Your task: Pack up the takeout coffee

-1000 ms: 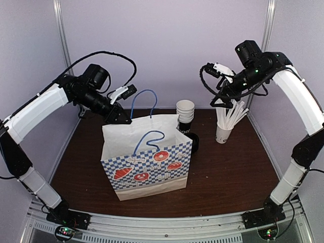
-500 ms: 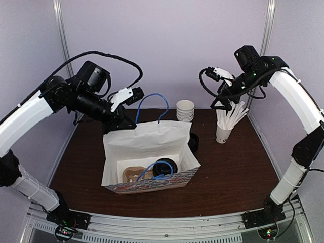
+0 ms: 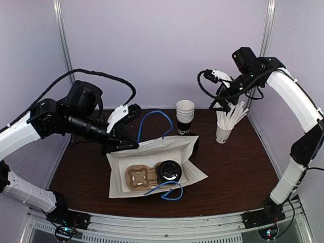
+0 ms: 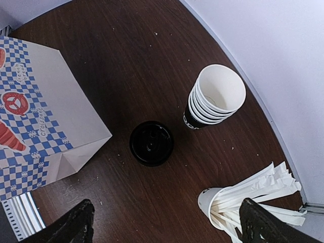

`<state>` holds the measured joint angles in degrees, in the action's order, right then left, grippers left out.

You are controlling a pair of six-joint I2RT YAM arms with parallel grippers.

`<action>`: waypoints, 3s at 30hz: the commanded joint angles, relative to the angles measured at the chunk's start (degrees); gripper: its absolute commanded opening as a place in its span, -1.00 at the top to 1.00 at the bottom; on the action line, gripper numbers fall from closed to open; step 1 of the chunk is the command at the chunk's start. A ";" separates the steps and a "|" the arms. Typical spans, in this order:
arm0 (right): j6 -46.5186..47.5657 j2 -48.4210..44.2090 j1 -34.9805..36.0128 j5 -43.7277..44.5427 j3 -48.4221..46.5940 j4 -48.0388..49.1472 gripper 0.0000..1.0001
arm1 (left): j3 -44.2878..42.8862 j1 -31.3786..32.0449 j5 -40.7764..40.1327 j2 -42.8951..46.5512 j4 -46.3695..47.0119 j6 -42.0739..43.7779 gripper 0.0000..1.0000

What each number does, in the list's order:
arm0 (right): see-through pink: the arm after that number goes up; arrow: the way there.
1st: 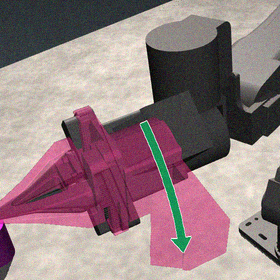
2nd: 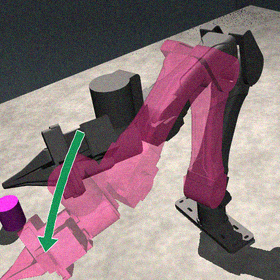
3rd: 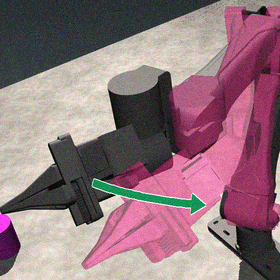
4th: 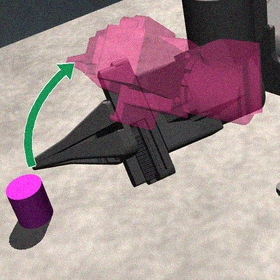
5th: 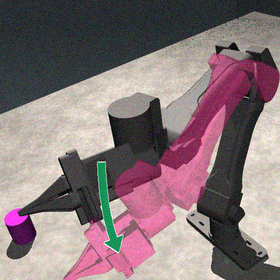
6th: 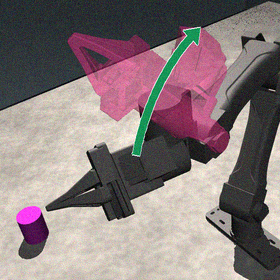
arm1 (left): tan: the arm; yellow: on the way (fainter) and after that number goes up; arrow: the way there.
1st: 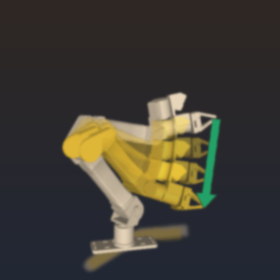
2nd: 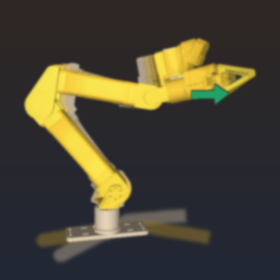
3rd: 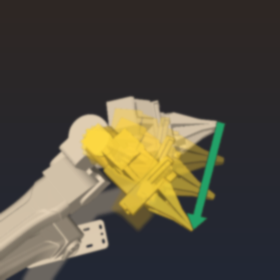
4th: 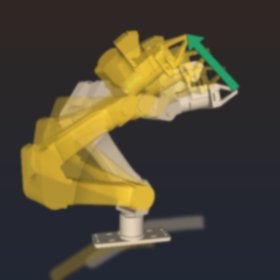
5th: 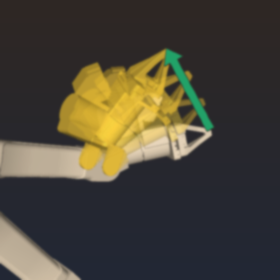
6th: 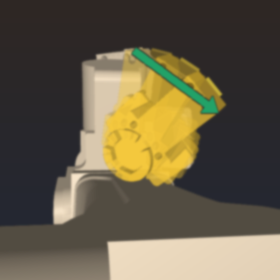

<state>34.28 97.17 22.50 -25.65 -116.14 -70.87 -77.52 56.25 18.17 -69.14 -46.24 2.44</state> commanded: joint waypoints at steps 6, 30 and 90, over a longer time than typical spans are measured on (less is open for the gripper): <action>-0.25 1.34 -0.35 -1.32 0.91 0.19 -1.00 | 1.96 4.83 1.89 1.03 5.46 -4.86 1.00; -0.09 1.91 -0.35 -2.20 0.51 -0.67 -1.00 | -1.02 8.63 -15.46 -1.31 3.34 -3.27 1.00; -20.98 -8.90 -31.55 -7.49 27.72 19.28 0.11 | 7.93 -14.15 -36.41 11.63 9.86 -20.75 -0.26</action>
<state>14.52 86.52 -8.73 -30.92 -86.17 -53.06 -71.61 42.30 -19.38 -60.36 -39.00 -14.92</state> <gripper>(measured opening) 0.449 0.632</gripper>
